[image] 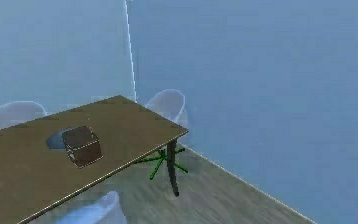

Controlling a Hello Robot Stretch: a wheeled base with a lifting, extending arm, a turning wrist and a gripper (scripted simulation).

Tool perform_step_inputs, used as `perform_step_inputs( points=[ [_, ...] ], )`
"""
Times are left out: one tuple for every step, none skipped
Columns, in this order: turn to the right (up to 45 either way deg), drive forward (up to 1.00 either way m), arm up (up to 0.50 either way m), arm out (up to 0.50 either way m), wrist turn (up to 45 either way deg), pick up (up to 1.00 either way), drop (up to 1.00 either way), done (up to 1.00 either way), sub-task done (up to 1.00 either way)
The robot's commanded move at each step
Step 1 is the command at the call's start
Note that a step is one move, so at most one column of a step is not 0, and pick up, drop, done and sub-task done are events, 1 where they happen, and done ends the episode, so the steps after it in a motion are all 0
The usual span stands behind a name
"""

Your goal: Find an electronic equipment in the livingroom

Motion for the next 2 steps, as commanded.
perform_step_inputs(
  points=[
    [-27.0,0.0,0.0,0.0,0.0,0.0,0.0,0.0,0.0],
    [0.0,0.0,0.0,0.0,0.0,0.0,0.0,1.0,0.0]
  ],
)
